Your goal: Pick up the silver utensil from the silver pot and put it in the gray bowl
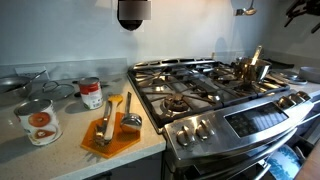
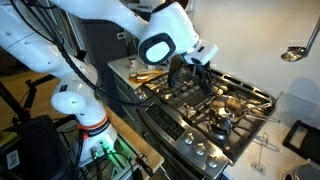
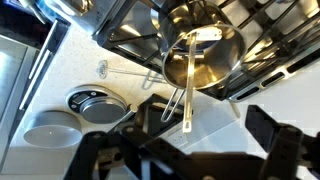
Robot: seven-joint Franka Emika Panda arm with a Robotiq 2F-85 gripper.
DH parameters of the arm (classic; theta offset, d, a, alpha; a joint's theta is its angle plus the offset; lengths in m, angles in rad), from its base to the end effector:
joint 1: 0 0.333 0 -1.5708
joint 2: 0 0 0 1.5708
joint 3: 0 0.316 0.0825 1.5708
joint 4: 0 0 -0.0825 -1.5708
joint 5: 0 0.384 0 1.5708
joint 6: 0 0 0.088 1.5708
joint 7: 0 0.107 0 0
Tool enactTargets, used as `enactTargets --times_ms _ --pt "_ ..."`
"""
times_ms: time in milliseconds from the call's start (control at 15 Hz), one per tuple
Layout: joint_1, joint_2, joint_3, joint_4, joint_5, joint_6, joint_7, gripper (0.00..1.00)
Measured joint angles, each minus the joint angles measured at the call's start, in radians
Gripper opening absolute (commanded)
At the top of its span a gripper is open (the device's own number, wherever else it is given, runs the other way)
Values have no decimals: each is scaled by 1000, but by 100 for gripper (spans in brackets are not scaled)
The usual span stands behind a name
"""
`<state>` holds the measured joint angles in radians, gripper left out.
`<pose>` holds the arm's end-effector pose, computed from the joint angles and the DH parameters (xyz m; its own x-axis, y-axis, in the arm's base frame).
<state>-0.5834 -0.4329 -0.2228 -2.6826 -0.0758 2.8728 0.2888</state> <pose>0.2984 -0.3066 0.4378 0.3742 -0.7508 0.5443 -0.8127 -0.5482 -0.1974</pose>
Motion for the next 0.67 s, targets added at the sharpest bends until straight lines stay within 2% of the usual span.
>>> enactTargets --times_ms 267,667 --pt "-10 114 -7 47 20 72 10 100" --pt "-10 107 -3 49 20 72 10 100"
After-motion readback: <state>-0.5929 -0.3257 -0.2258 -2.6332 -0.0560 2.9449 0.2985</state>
